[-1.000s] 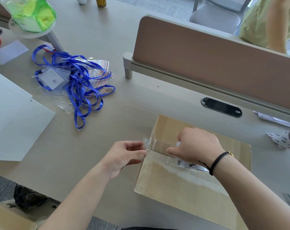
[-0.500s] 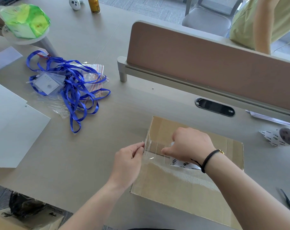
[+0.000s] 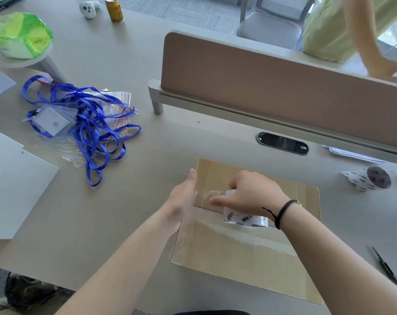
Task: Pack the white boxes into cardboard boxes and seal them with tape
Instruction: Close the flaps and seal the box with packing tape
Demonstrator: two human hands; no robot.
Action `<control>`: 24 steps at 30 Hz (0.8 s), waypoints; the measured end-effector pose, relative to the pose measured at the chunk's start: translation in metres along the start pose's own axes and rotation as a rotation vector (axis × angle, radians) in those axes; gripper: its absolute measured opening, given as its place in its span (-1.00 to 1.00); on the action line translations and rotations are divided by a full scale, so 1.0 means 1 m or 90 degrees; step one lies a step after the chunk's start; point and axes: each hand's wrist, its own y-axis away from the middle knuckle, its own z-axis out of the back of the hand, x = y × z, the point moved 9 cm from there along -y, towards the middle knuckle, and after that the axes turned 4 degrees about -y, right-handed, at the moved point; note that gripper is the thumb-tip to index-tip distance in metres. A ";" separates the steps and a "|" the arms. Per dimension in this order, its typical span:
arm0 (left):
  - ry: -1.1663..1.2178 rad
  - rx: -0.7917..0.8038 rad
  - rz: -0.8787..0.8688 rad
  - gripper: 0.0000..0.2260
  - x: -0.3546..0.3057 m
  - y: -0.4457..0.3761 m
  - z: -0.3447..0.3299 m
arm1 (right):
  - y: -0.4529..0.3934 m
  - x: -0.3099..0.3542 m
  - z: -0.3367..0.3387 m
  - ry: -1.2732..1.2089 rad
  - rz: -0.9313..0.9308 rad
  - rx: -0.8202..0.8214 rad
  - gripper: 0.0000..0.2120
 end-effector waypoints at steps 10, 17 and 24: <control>-0.004 0.007 -0.160 -0.58 -0.029 -0.016 -0.011 | 0.014 -0.049 -0.011 -0.598 0.058 -0.013 -0.38; -0.080 0.016 -0.198 -0.62 -0.031 -0.020 -0.015 | 0.014 -0.056 -0.011 -0.632 0.043 -0.068 -0.35; -0.107 0.013 -0.245 -0.69 -0.033 -0.018 -0.015 | 0.018 -0.054 -0.009 -0.480 0.021 -0.082 -0.32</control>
